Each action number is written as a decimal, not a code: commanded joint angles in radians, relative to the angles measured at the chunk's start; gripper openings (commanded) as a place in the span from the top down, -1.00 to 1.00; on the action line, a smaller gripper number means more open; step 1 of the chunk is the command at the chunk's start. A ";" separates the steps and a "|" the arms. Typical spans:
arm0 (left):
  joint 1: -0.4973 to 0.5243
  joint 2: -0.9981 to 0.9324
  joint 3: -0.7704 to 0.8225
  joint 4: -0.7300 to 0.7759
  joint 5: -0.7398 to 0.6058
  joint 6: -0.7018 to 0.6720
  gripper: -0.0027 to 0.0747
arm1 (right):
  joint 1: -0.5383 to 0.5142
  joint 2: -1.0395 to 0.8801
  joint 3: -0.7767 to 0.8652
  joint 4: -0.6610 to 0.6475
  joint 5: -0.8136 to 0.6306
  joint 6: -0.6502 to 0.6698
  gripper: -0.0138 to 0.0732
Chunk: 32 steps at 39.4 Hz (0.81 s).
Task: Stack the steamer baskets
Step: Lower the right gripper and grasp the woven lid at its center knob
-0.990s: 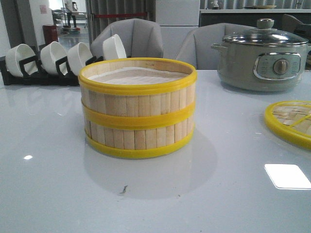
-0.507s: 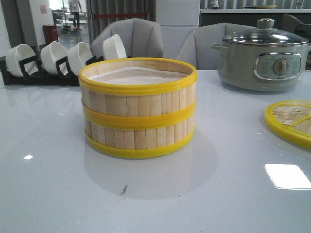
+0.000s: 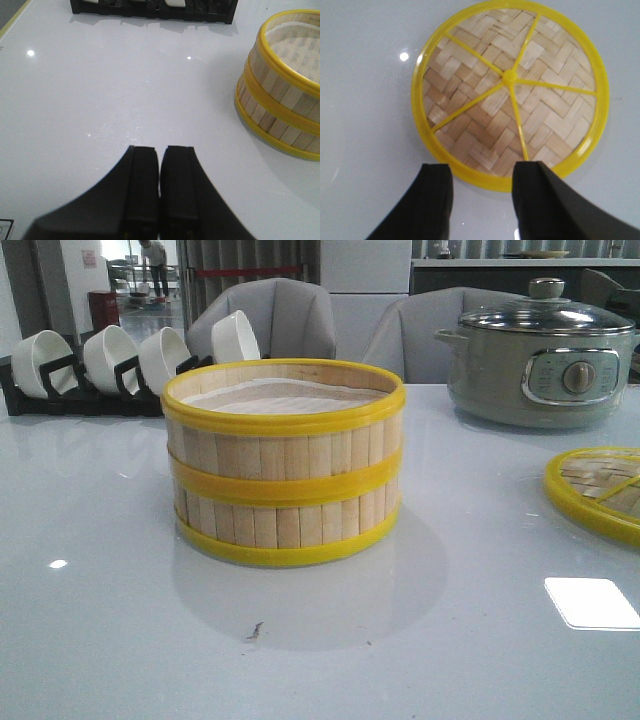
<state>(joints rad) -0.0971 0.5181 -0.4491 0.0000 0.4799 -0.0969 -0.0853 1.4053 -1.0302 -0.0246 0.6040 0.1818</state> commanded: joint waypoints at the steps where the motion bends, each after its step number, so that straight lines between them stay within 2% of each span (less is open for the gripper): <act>1: -0.008 0.001 -0.030 0.000 -0.090 -0.008 0.71 | -0.017 0.071 -0.113 -0.007 -0.033 -0.010 -0.22; 14: -0.008 0.001 -0.030 0.000 -0.090 -0.008 0.71 | -0.018 0.306 -0.316 -0.009 0.052 -0.010 -0.22; 32: -0.008 0.001 -0.030 0.000 -0.090 -0.008 0.71 | -0.057 0.394 -0.341 -0.010 0.039 -0.010 -0.22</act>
<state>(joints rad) -0.0971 0.5181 -0.4491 0.0000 0.4794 -0.0969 -0.1359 1.8348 -1.3383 -0.0264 0.6899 0.1818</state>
